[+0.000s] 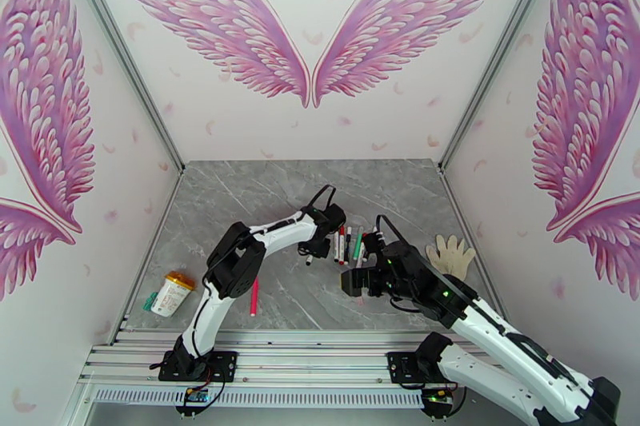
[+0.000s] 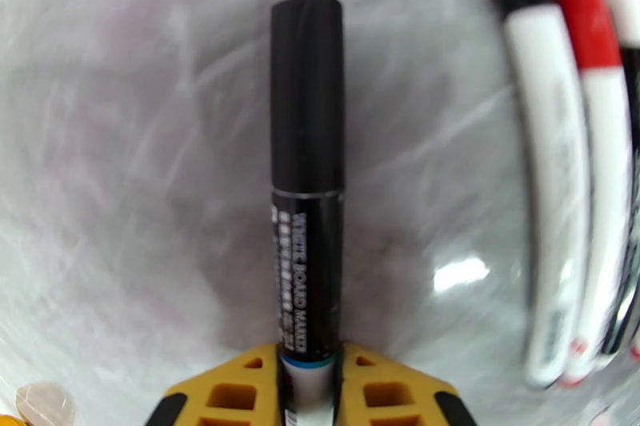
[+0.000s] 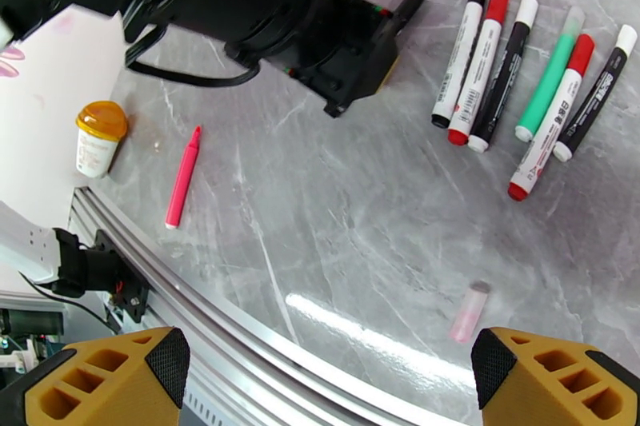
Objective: Open the pen caps
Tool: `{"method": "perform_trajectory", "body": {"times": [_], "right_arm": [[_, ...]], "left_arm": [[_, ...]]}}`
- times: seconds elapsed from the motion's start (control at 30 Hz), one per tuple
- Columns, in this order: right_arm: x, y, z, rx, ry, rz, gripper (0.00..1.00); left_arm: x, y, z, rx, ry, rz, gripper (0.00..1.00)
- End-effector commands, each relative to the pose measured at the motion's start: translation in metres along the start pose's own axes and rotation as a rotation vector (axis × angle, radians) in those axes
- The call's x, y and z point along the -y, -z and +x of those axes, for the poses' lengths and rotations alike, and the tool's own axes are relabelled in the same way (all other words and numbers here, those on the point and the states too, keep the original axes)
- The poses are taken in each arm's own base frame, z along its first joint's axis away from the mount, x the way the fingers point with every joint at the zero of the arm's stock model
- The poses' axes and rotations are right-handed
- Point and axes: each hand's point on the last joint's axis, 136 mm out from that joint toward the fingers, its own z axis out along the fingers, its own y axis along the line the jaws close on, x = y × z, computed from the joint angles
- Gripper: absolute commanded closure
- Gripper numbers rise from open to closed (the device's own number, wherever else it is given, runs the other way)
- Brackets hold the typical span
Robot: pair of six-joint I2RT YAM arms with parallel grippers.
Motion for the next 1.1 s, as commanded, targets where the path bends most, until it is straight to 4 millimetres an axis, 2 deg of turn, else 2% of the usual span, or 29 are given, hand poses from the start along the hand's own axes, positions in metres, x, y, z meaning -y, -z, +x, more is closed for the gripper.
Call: {"method": "perform_trajectory", "body": {"times": [0.0,0.23,0.53,0.7,0.93,1.07], "right_arm": [[-0.008,-0.004,-0.003,0.008,-0.022,-0.04,0.03],[-0.02,-0.011,-0.009,0.016,-0.085,-0.109,0.06],[-0.032,-0.02,-0.021,0.016,-0.184,-0.168,0.15],[-0.037,-0.026,-0.031,-0.002,-0.226,-0.215,0.19],[-0.045,-0.031,-0.059,-0.015,-0.246,-0.294,0.23],[-0.038,-0.04,-0.074,-0.021,-0.266,-0.297,0.29]], "left_arm": [[0.001,0.04,-0.006,0.106,0.027,0.109,0.84],[-0.009,0.071,0.027,0.194,0.081,0.234,0.86],[0.001,0.104,0.061,0.322,0.054,0.481,0.87],[0.004,0.114,0.071,0.358,0.029,0.548,0.86],[0.013,0.128,0.077,0.411,-0.013,0.625,0.85],[0.02,0.137,0.08,0.432,-0.036,0.655,0.83]]}}
